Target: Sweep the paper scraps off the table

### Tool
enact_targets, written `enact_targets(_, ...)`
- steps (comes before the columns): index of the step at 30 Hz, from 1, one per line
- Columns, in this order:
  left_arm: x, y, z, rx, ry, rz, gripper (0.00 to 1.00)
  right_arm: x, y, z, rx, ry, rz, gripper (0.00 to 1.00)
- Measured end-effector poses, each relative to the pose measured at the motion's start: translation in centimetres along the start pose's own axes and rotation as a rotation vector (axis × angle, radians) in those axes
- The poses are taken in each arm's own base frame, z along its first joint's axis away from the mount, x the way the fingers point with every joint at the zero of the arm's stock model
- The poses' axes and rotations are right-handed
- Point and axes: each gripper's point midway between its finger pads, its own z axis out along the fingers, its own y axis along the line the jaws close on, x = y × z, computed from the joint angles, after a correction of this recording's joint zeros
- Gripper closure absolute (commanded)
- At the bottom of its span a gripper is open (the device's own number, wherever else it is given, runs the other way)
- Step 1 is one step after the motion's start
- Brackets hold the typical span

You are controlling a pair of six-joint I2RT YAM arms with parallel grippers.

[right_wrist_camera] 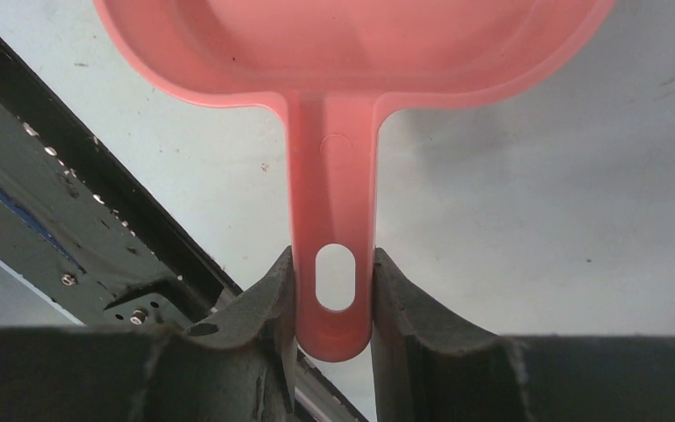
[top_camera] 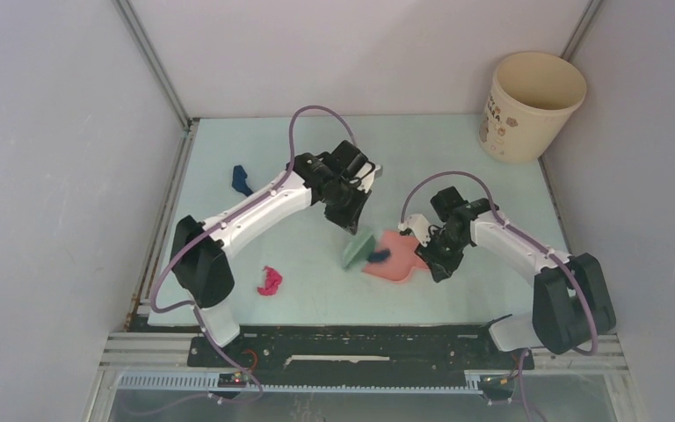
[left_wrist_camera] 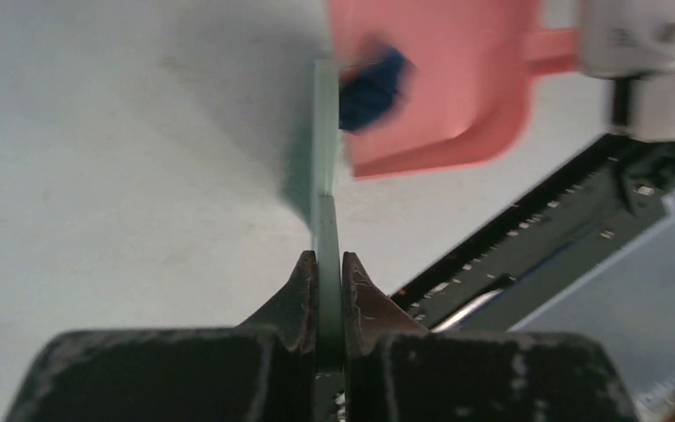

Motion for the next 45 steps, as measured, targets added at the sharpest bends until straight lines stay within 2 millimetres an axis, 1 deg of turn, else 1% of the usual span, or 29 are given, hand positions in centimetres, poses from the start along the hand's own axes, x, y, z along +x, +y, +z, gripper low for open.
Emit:
enact_targets(4, 0.1, -3.2, -1.2, 0.130, -0.009, -0.010, 1.00, -0.4, 0.2, 0.3, -0.015, -0.011, 0.012, 1.00)
enact_targets(6, 0.1, -4.2, -1.8, 0.172, -0.015, -0.015, 1.00, -0.5, 0.3, 0.3, -0.018, -0.016, 0.012, 1.00)
enact_targets(8, 0.1, -4.7, -2.7, 0.188, -0.032, -0.015, 1.00, -0.7, 0.3, 0.2, -0.020, -0.026, 0.010, 1.00)
enact_targets(10, 0.2, -4.6, -4.0, 0.176, -0.051, -0.021, 1.00, -0.9, 0.5, -0.1, -0.017, -0.043, 0.004, 1.00)
enact_targets(13, 0.3, -3.7, -6.4, 0.112, -0.084, -0.026, 1.00, -1.4, 0.6, -0.6, -0.008, -0.073, -0.011, 1.00)
enact_targets(16, 0.7, -2.0, -9.0, 0.012, -0.125, -0.035, 1.00, -1.8, 1.0, -1.1, -0.001, -0.098, -0.035, 1.00)
enact_targets(20, 2.8, 1.1, -12.1, -0.144, -0.152, -0.054, 1.00, -2.1, 1.9, -1.3, -0.005, -0.110, -0.074, 1.00)
enact_targets(22, 4.5, 2.9, -13.4, -0.227, -0.157, -0.075, 1.00, -2.3, 2.5, -1.2, -0.014, -0.108, -0.099, 1.00)
enact_targets(25, 6.9, 5.5, -14.5, -0.337, -0.150, -0.108, 1.00, -2.6, 3.3, -1.0, -0.026, -0.103, -0.135, 1.00)
enact_targets(27, 9.1, 7.6, -14.7, -0.413, -0.122, -0.140, 1.00, -2.8, 3.9, -0.8, -0.035, -0.096, -0.164, 1.00)
enact_targets(29, 11.3, 9.2, -14.3, -0.477, -0.075, -0.168, 1.00, -2.9, 4.6, -0.5, -0.044, -0.086, -0.192, 1.00)
enact_targets(32, 14.5, 11.5, -13.0, -0.584, 0.025, -0.187, 1.00, -3.0, 5.8, 0.2, -0.066, -0.053, -0.234, 1.00)
enact_targets(36, 17.4, 13.0, -11.5, -0.665, 0.127, -0.204, 1.00, -2.8, 6.6, 0.9, -0.089, -0.017, -0.256, 1.00)
enact_targets(38, 18.1, 13.3, -11.0, -0.680, 0.151, -0.214, 1.00, -2.6, 6.7, 1.2, -0.092, -0.003, -0.261, 1.00)
enact_targets(41, 18.4, 13.4, -10.1, -0.676, 0.162, -0.227, 1.00, -2.5, 7.0, 1.5, -0.096, 0.011, -0.270, 1.00)
enact_targets(43, 18.2, 13.1, -9.2, -0.646, 0.153, -0.241, 1.00, -2.5, 7.1, 1.8, -0.100, 0.023, -0.278, 1.00)
enact_targets(45, 17.8, 12.3, -8.5, -0.595, 0.140, -0.254, 1.00, -2.5, 7.1, 2.1, -0.101, 0.033, -0.279, 1.00)
